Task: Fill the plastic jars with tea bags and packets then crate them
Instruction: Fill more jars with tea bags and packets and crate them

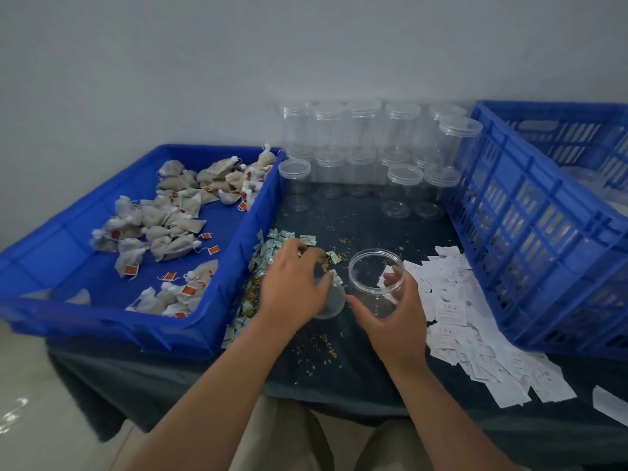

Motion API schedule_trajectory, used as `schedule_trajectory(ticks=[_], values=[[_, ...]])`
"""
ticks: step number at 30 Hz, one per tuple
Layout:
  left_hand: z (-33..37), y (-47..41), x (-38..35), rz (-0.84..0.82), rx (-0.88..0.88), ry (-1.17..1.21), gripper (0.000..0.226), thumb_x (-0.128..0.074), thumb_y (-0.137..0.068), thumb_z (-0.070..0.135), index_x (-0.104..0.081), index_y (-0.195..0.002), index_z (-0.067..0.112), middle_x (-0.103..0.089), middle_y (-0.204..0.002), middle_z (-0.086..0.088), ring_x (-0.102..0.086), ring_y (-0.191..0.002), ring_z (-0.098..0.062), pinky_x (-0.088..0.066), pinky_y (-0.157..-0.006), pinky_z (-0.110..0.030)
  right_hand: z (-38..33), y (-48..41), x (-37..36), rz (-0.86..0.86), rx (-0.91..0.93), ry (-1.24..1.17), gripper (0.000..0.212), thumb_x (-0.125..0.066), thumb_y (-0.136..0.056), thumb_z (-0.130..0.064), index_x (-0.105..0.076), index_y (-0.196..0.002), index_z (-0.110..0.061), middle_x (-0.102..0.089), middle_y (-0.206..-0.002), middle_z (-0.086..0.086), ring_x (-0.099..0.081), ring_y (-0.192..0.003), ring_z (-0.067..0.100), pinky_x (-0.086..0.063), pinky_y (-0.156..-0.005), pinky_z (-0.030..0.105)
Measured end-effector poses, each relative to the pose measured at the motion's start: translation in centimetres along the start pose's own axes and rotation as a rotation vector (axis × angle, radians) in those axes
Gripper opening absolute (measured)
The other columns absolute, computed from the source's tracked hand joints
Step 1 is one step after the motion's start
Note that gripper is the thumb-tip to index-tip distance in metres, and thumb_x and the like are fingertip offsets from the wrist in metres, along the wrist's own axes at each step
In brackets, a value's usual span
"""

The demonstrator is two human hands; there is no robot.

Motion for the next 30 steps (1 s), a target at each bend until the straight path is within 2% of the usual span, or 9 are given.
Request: schedule_trajectory(ticks=[6, 8, 11, 13, 15, 19, 24, 27, 30], values=[[-4.0, -4.2, 10.5, 0.100, 0.097, 0.148, 0.025, -0.059, -0.093, 0.061, -0.066, -0.110, 0.044, -0.060, -0.107, 0.024, -0.061, -0.087, 0.001, -0.054, -0.072, -0.026, 0.2, 0.1, -0.1, -0.067, -0.027, -0.039, 0.095, -0.080, -0.067, -0.072, -0.048, -0.147, -0.031, -0.059, -0.132, -0.016, -0.056, -0.117, -0.004, -0.046, -0.096, 0.019], [-8.0, -5.2, 13.0, -0.076, 0.254, 0.083, 0.021, -0.061, -0.098, 0.048, -0.068, -0.117, 0.040, -0.069, -0.114, 0.015, -0.066, -0.096, -0.008, -0.058, -0.084, -0.036, 0.2, 0.2, -0.2, -0.085, -0.029, -0.042, 0.098, -0.081, -0.066, -0.071, -0.048, -0.148, -0.029, -0.059, -0.133, -0.016, -0.058, -0.120, 0.004, -0.048, -0.099, 0.028], [-13.6, -4.7, 14.0, -0.569, 0.428, -0.388, 0.052, -0.063, -0.101, 0.036, -0.049, -0.152, 0.034, -0.058, -0.149, -0.002, -0.061, -0.124, -0.026, -0.052, -0.096, -0.038, 0.2, 0.1, -0.4, -0.109, -0.058, -0.057, 0.097, -0.083, -0.063, -0.069, -0.049, -0.146, -0.032, -0.060, -0.130, -0.018, -0.060, -0.118, 0.005, -0.049, -0.100, 0.031], [-15.4, -2.8, 13.0, -0.840, 0.484, -0.445, 0.077, -0.072, -0.095, 0.042, -0.033, -0.162, 0.040, -0.052, -0.153, -0.004, -0.061, -0.126, -0.028, -0.054, -0.086, -0.036, 0.1, 0.1, -0.4, -0.134, -0.077, -0.081, 0.091, -0.084, -0.062, -0.068, -0.048, -0.141, -0.040, -0.060, -0.123, -0.026, -0.059, -0.109, -0.010, -0.048, -0.096, 0.024], [-16.0, -1.0, 11.6, -0.944, 0.509, -0.322, 0.079, -0.074, -0.091, 0.036, -0.034, -0.159, 0.045, -0.057, -0.136, -0.004, -0.069, -0.096, -0.021, -0.050, -0.062, -0.030, 0.0, 0.1, -0.4, -0.137, -0.079, -0.092, 0.090, -0.084, -0.062, -0.068, -0.047, -0.140, -0.043, -0.057, -0.120, -0.033, -0.057, -0.106, -0.018, -0.044, -0.092, 0.016], [-16.2, -0.5, 10.2, -0.859, 0.408, -0.347, 0.046, -0.068, -0.090, 0.026, -0.058, -0.134, 0.029, -0.061, -0.100, 0.006, -0.056, -0.066, -0.010, -0.039, -0.048, -0.027, 0.2, 0.1, -0.4, -0.125, -0.089, -0.090, 0.099, -0.082, -0.062, -0.070, -0.051, -0.146, -0.030, -0.060, -0.126, -0.021, -0.054, -0.113, -0.010, -0.041, -0.091, 0.011], [-16.8, -1.2, 9.6, -0.697, 0.410, -0.215, 0.028, -0.059, -0.104, 0.039, -0.071, -0.115, 0.015, -0.069, -0.107, -0.006, -0.064, -0.094, -0.023, -0.048, -0.075, -0.037, 0.0, 0.1, -0.3, -0.112, -0.110, -0.108, 0.093, -0.082, -0.062, -0.071, -0.050, -0.143, -0.036, -0.051, -0.117, -0.055, -0.051, -0.109, -0.029, -0.038, -0.089, 0.007], [-16.7, -1.5, 9.7, -0.506, 0.381, -0.127, 0.036, -0.049, -0.109, 0.040, -0.067, -0.090, 0.015, -0.065, -0.093, -0.004, -0.059, -0.088, -0.023, -0.040, -0.070, -0.036, -0.2, 0.2, -0.2, -0.107, -0.105, -0.107, 0.086, -0.084, -0.063, -0.068, -0.049, -0.138, -0.042, -0.055, -0.119, -0.043, -0.056, -0.109, -0.020, -0.040, -0.091, 0.009], [-16.7, -1.6, 10.4, -0.294, 0.460, -0.001, 0.035, -0.045, -0.109, 0.042, -0.062, -0.089, 0.018, -0.059, -0.080, 0.004, -0.056, -0.085, -0.021, -0.040, -0.076, -0.032, -0.2, 0.2, -0.2, -0.122, -0.088, -0.104, 0.088, -0.085, -0.064, -0.065, -0.051, -0.140, -0.035, -0.060, -0.123, -0.023, -0.059, -0.115, -0.001, -0.042, -0.092, 0.013]])
Point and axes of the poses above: each hand's wrist, its own y-axis away from the middle knuckle, its own x-axis out of the back of the hand, z = x × y, the point moved 2 cm from there along -y, towards the middle knuckle
